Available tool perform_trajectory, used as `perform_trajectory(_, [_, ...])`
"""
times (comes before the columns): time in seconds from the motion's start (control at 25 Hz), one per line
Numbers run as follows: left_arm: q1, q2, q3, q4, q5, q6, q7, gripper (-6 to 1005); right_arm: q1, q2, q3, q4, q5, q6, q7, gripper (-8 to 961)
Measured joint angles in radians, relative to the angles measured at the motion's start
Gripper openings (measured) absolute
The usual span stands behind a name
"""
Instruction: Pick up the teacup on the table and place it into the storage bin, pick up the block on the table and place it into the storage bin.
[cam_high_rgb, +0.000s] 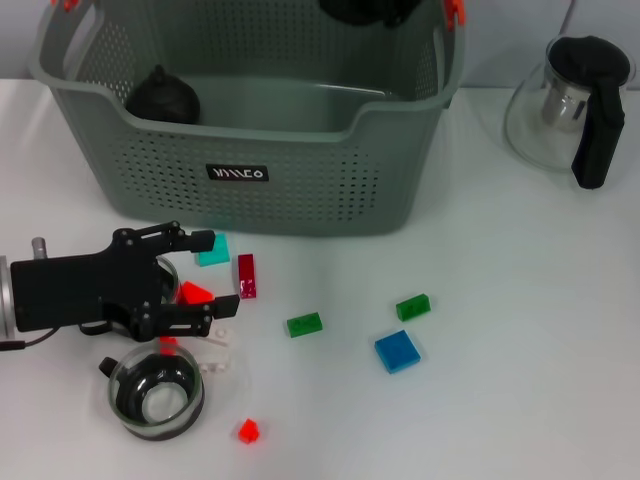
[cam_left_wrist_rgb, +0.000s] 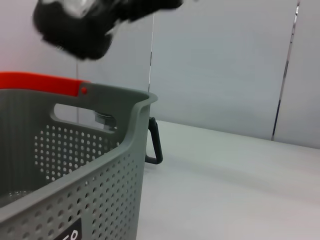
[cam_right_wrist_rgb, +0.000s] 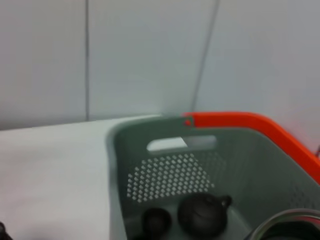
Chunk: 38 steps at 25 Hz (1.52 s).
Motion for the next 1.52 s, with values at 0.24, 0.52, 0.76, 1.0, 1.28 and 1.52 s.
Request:
perform_trajectory(0.24, [-0.001, 0.000, 0.000, 0.000, 0.000, -0.001, 0.000, 859, 0.030, 0.006, -0.004, 0.197, -0.001, 0.157, -0.113, 65])
perform_trajectory(0.52, [-0.003, 0.000, 0.000, 0.000, 0.000, -0.004, 0.000, 859, 0.059, 0.018, -0.011, 0.336, -0.004, 0.291, -0.201, 65])
perform_trajectory(0.76, [-0.003, 0.000, 0.000, -0.002, 0.000, -0.005, 0.000, 859, 0.071, 0.029, -0.072, 0.402, -0.004, 0.407, -0.226, 64])
perform_trajectory(1.0, [0.000, -0.001, 0.000, -0.002, 0.000, -0.007, 0.000, 858, 0.073, 0.040, -0.125, 0.452, -0.006, 0.495, -0.238, 64])
perform_trajectory(1.28, [0.002, -0.002, 0.000, -0.002, 0.000, -0.008, 0.000, 858, 0.073, 0.041, -0.129, 0.485, -0.006, 0.542, -0.240, 65])
perform_trajectory(1.52, [0.003, -0.003, 0.000, -0.002, 0.000, -0.008, 0.000, 858, 0.069, 0.041, -0.129, 0.488, -0.005, 0.554, -0.240, 82])
